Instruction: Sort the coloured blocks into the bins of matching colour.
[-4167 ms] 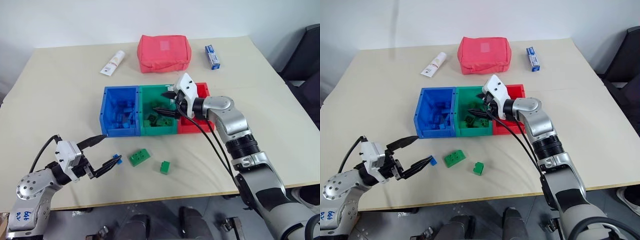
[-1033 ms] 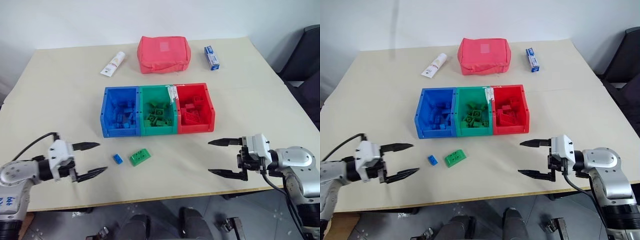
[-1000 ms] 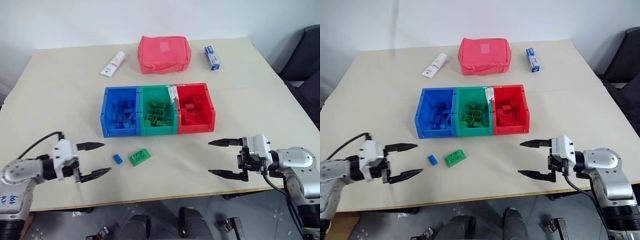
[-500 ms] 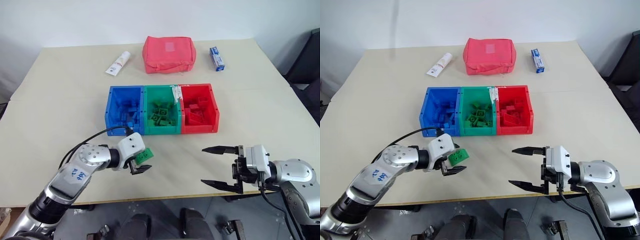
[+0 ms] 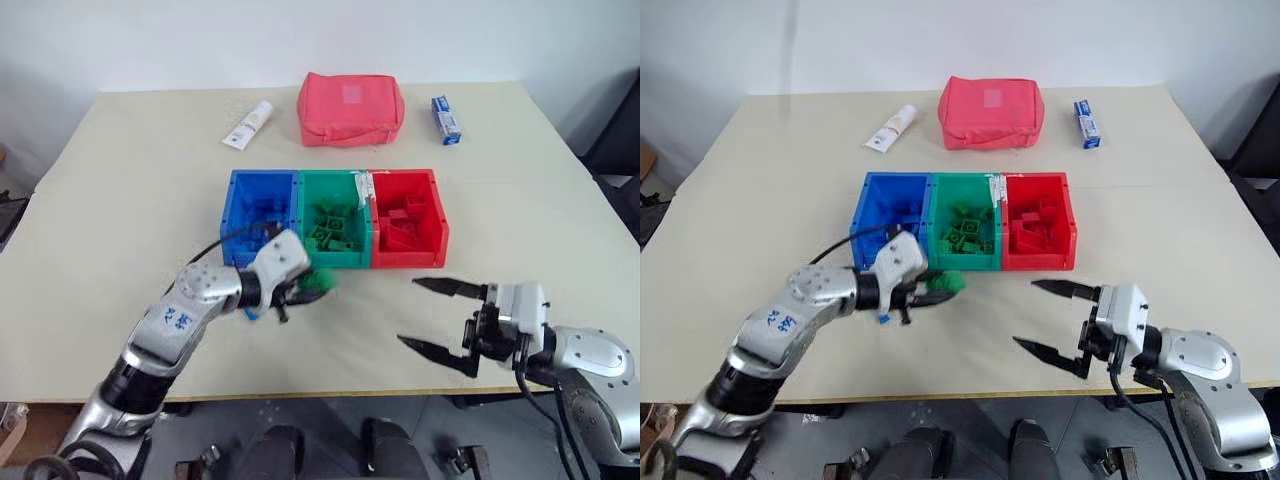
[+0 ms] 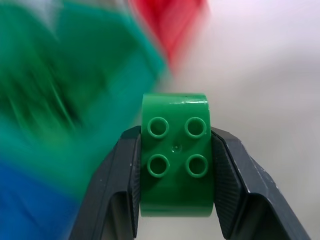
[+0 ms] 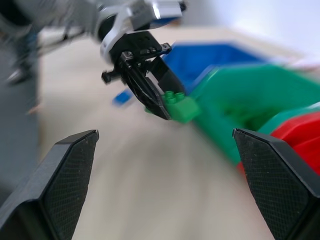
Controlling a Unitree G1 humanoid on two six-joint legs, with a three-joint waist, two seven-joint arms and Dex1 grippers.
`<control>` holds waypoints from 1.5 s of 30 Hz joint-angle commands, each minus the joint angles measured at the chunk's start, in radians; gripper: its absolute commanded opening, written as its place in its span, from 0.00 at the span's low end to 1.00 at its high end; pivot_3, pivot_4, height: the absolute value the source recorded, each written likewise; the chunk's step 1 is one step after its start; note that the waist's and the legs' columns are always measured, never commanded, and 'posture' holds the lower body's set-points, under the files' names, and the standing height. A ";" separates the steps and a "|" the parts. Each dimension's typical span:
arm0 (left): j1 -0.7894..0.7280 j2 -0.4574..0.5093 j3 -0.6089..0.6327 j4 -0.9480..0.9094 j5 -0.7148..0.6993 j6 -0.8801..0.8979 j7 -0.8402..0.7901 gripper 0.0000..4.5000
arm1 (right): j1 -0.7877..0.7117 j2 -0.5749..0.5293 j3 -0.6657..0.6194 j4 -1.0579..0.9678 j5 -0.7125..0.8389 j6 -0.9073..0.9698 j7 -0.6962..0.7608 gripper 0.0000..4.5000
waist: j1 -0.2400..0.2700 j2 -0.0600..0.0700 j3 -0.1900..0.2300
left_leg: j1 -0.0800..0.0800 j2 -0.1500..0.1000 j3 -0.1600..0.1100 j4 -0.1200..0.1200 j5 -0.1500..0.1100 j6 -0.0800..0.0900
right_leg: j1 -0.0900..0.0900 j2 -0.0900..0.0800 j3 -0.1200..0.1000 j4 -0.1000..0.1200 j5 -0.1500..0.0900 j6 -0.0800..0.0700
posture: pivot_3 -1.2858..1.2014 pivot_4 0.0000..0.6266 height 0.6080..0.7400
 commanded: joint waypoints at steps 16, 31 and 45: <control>-0.191 -0.101 0.051 0.346 0.102 -0.292 0.033 0.94 | -0.064 0.046 -0.031 0.001 -0.014 -0.013 -0.133 1.00 | -0.012 0.000 0.000 | 0.000 -0.001 0.002 -0.001 0.000 0.001 | -0.002 0.001 0.001 0.001 0.000 0.001 | 0.52 0.24 1.00; 0.555 0.306 0.586 0.202 -0.145 -0.617 -0.402 0.99 | -0.253 -0.003 0.180 0.188 -0.053 -0.045 0.206 1.00 | -0.036 0.001 -0.001 | 0.001 0.001 0.002 -0.003 0.000 0.001 | -0.001 0.000 0.002 -0.001 0.000 0.000 | 0.52 0.24 1.00; 0.685 0.379 0.492 0.201 -0.078 -0.583 -0.459 0.99 | -0.302 -0.040 0.237 0.250 -0.081 -0.049 0.342 1.00 | -0.011 0.001 -0.001 | 0.002 0.001 0.000 -0.003 -0.001 0.002 | 0.003 -0.001 -0.001 -0.005 0.001 0.000 | 0.52 0.24 1.00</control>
